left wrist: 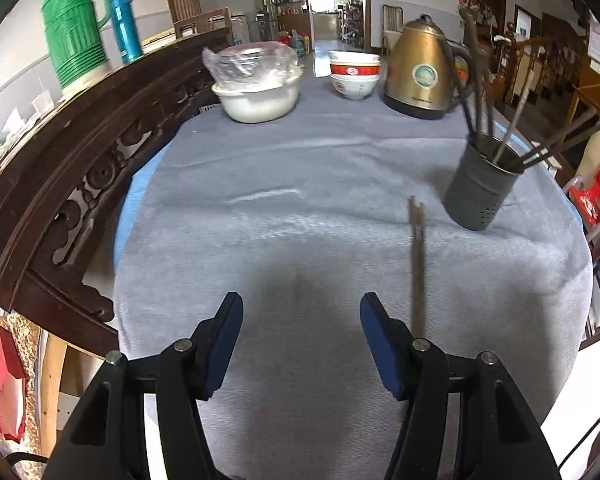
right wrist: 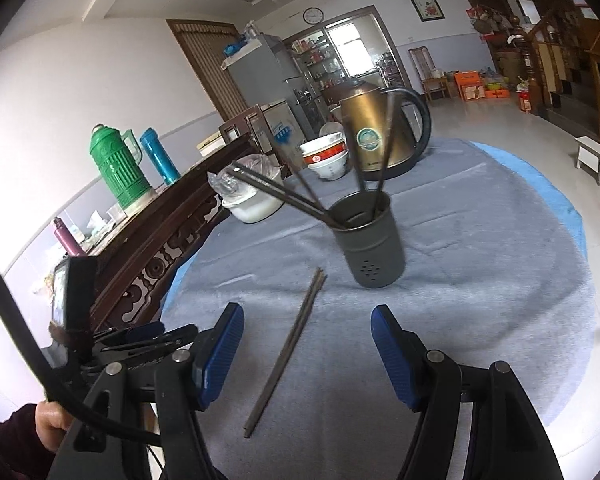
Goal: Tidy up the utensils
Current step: 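Withdraw both open tools back toward the last dark sticks on the cloth, then lower the open right tool onto the pair of dark sticks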
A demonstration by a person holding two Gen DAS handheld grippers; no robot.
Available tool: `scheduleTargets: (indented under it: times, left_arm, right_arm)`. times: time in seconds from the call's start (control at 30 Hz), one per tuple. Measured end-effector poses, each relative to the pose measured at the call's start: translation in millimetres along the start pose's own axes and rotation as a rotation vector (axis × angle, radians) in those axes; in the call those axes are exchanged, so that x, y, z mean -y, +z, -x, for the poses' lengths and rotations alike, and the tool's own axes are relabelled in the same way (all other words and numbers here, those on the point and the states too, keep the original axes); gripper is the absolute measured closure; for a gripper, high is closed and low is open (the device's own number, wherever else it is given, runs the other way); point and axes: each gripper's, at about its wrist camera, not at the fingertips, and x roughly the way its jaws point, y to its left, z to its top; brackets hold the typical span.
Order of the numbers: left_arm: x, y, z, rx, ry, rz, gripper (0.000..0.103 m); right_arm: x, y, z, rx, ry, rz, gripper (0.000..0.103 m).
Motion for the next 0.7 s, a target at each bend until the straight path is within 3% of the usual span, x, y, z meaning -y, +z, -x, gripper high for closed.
scheduleTargets:
  times: [0.27,0.43,0.7]
  left_arm:
    - [-44,-20,-9,-0.030,-0.064,0.052,0.041]
    - [-54,-32,-16,-0.055,-0.104,0.068,0.041]
    - [-40,-43,-28,-0.106,-0.159,0.020,0.041]
  right_arm:
    - [-25,-3,-53,-0.101,-0.041,-0.011,0.035]
    - [-18,-15,-107,-0.252,-0.101,-0.044,0.063]
    - [-4,-24,-151,-0.329,-0.154,-0.073,0.066]
